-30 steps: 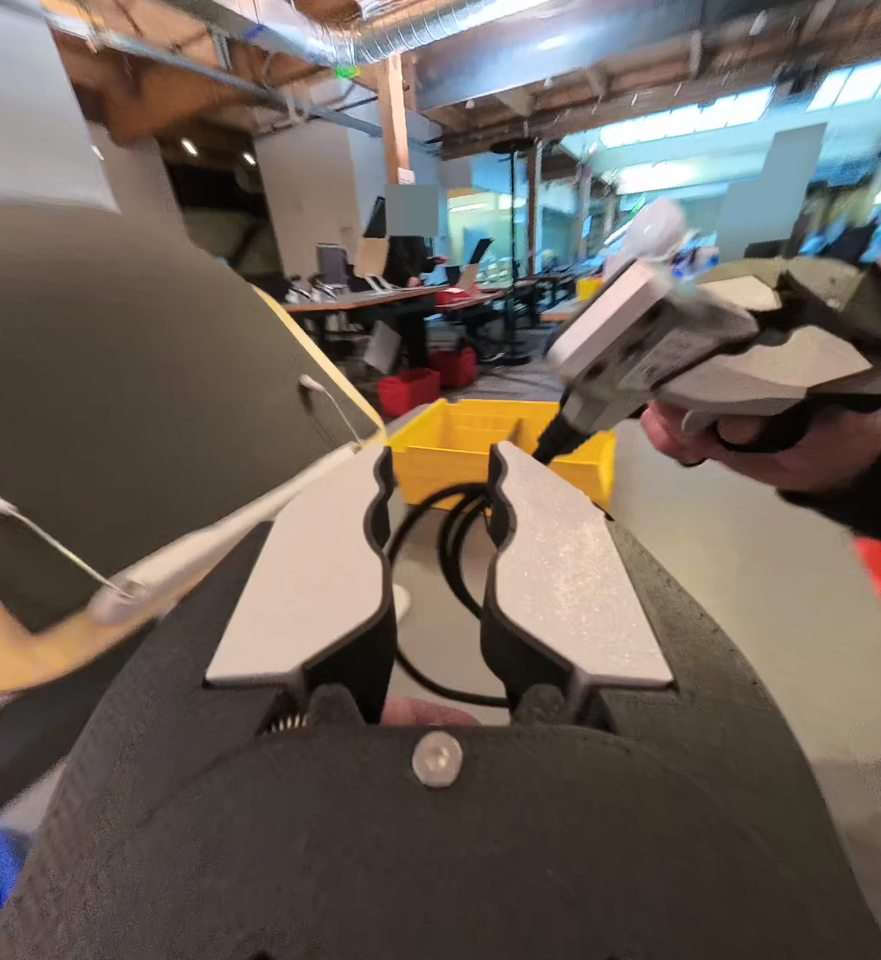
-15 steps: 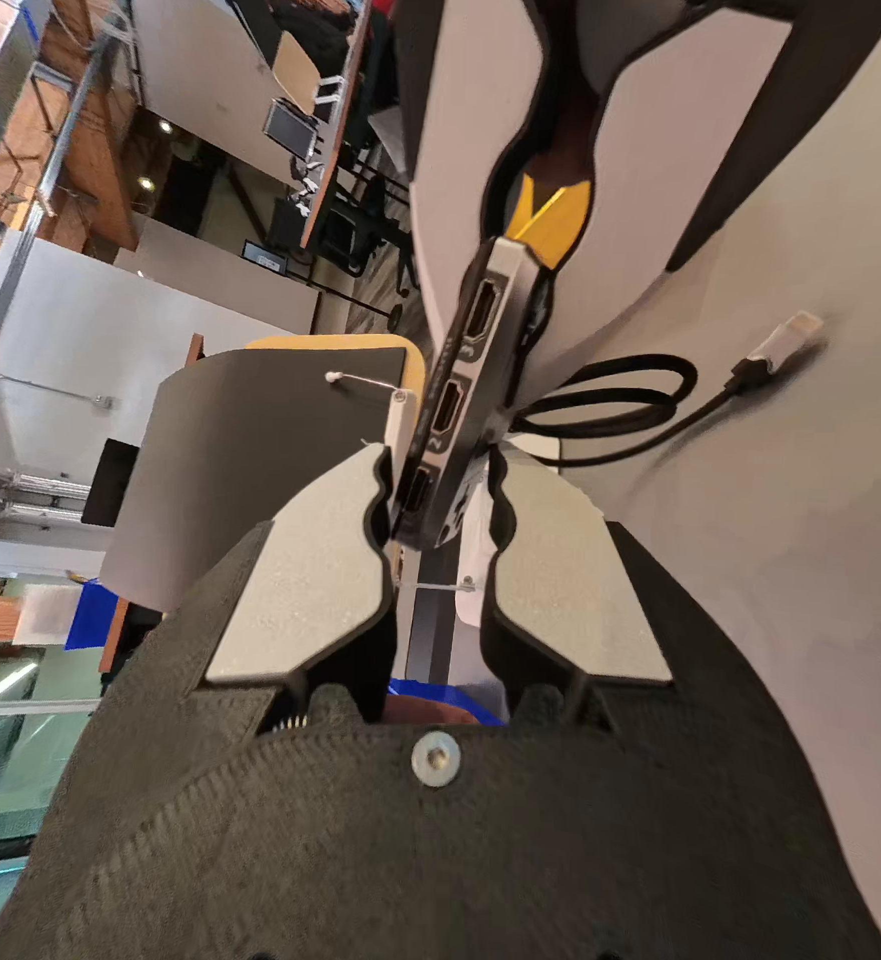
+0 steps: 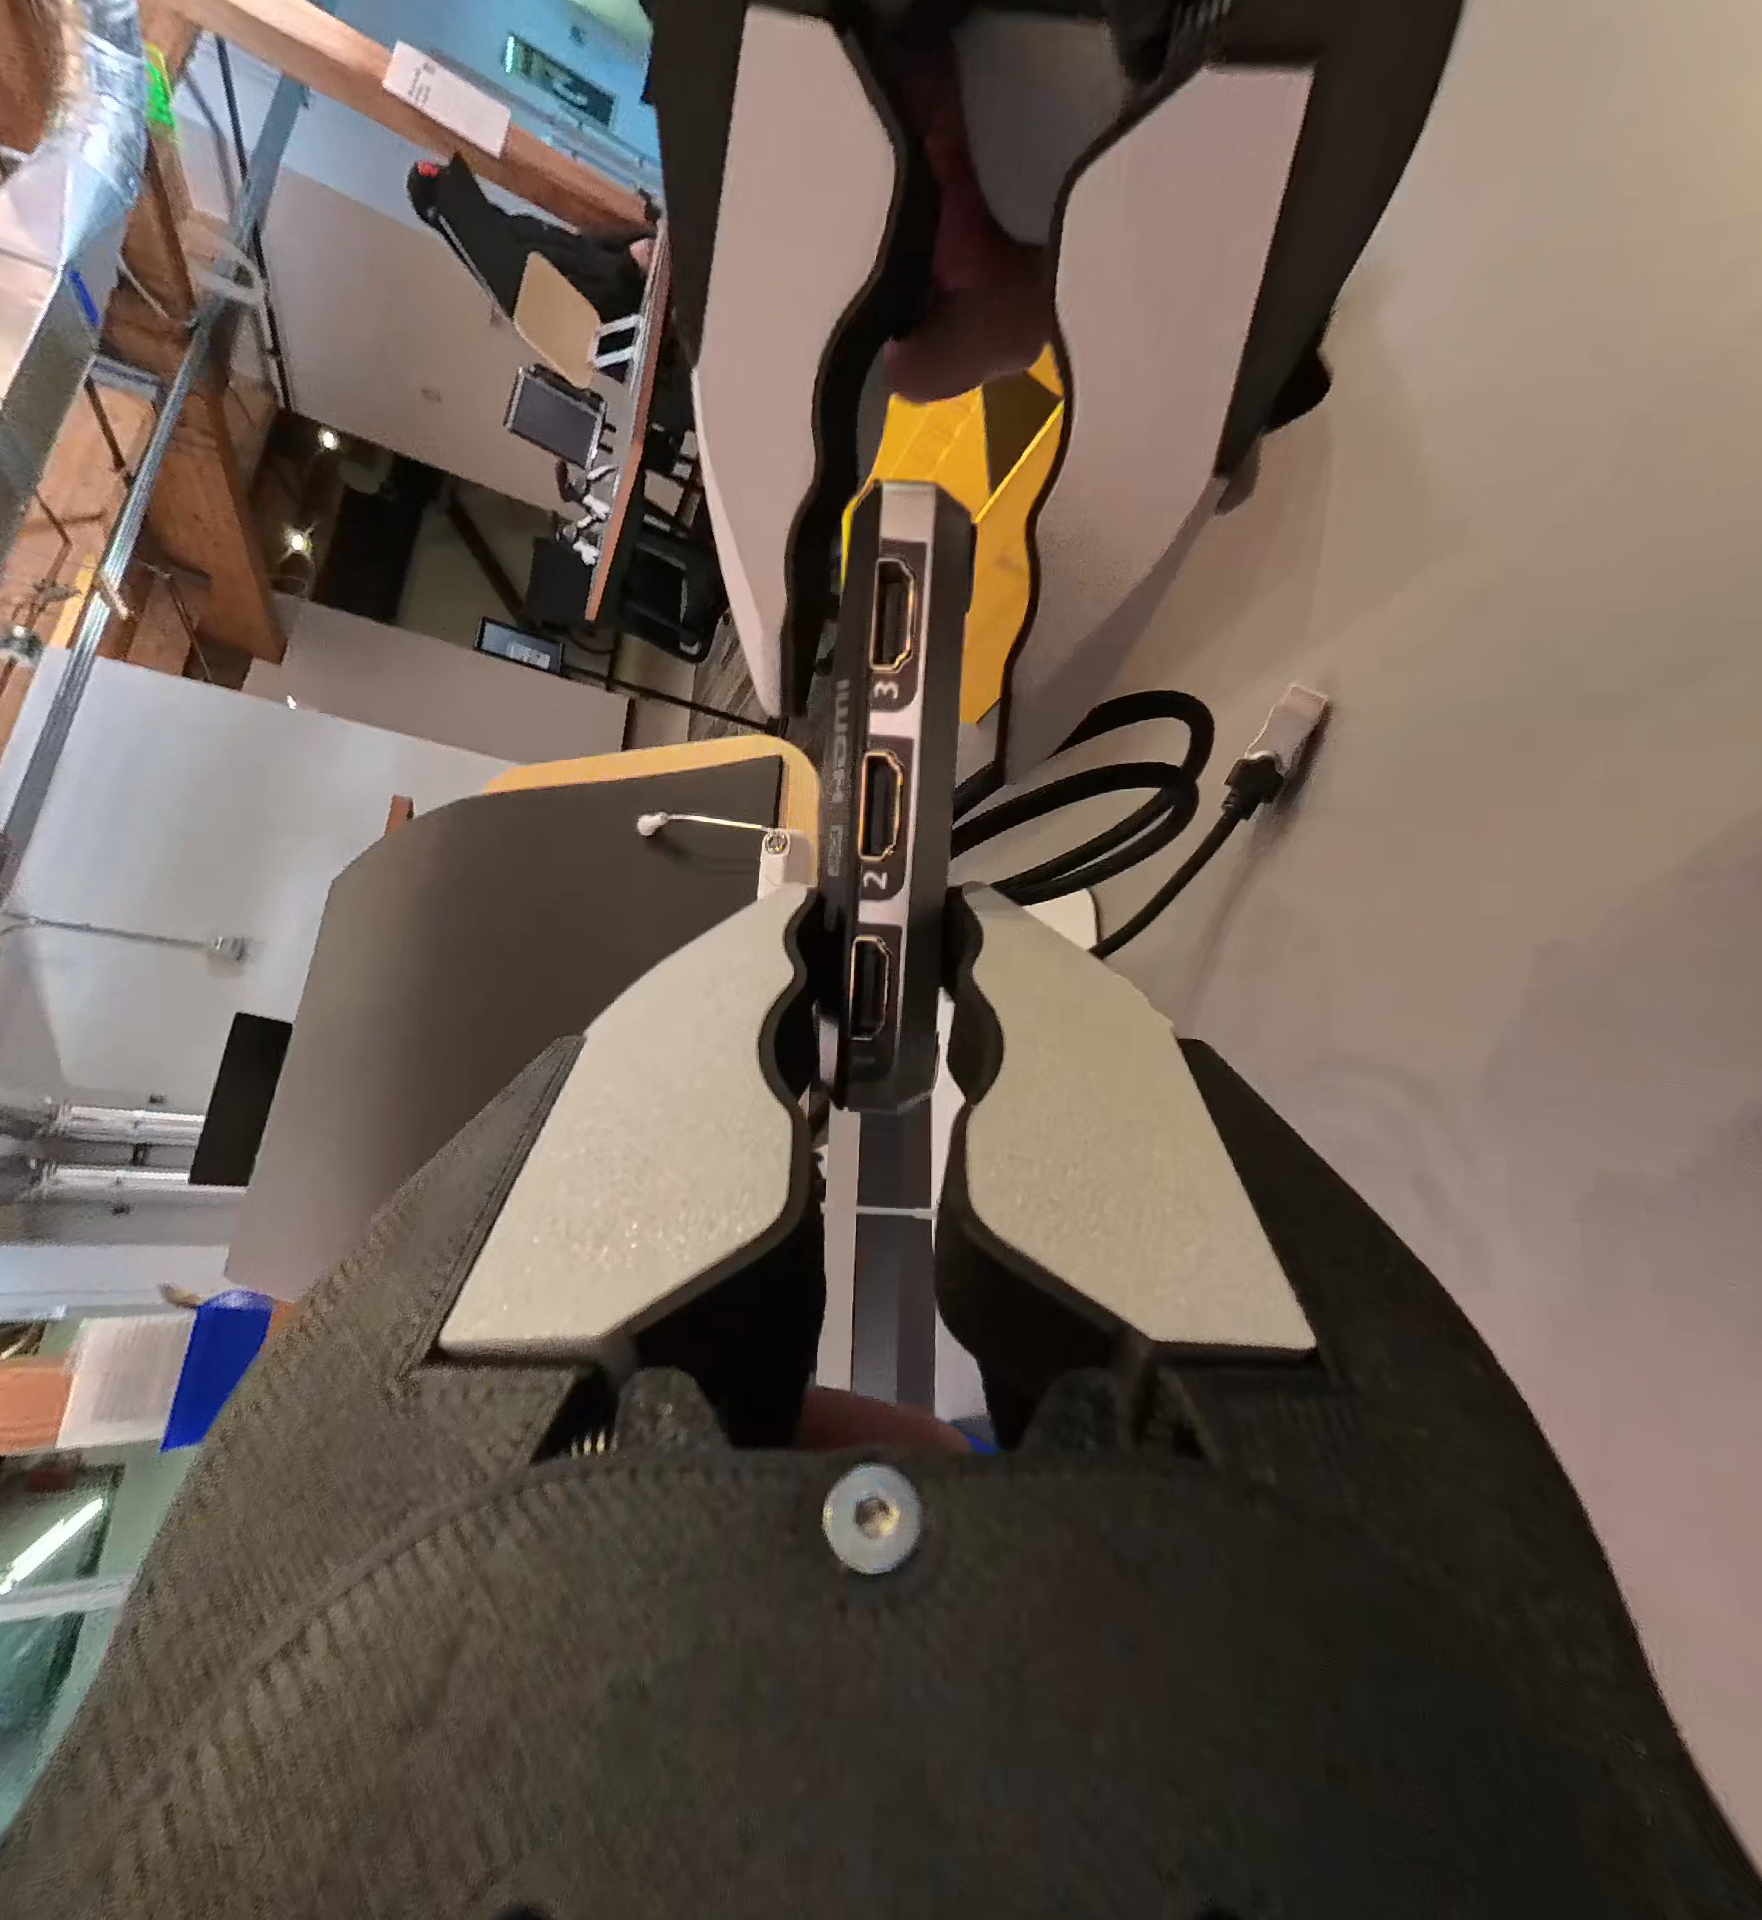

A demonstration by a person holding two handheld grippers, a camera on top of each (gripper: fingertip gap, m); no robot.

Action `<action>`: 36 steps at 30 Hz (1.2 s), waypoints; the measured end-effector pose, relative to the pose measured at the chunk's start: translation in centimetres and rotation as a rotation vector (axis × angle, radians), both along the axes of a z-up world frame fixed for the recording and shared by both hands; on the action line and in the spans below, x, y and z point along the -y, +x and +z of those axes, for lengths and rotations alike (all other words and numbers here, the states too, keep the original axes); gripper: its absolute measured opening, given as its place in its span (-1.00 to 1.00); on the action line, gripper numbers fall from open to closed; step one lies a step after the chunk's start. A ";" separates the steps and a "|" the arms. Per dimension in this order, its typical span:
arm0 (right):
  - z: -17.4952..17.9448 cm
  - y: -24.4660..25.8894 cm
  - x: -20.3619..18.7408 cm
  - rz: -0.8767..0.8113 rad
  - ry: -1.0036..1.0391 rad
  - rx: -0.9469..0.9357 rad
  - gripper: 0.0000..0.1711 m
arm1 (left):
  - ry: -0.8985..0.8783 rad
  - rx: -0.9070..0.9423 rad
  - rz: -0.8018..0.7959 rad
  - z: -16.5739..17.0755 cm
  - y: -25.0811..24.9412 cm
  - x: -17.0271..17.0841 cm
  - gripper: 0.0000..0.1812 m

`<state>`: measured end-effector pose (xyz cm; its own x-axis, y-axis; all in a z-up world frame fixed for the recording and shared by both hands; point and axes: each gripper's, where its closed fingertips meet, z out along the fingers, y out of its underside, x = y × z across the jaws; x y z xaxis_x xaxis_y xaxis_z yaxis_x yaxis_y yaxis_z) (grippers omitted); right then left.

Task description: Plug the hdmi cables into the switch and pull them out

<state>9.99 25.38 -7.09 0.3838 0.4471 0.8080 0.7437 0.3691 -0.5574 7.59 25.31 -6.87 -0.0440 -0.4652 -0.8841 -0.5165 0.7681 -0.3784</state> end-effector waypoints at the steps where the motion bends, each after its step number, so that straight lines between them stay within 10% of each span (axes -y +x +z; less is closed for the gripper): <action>1: -0.2 -0.1 0.0 0.007 -0.003 0.007 -0.49 | 0.006 -0.010 -0.014 0.1 0.1 0.4 -0.77; 36: -0.7 -2.1 0.7 0.030 0.026 0.067 -0.75 | -0.083 -0.076 -0.115 -0.7 0.4 0.6 -0.74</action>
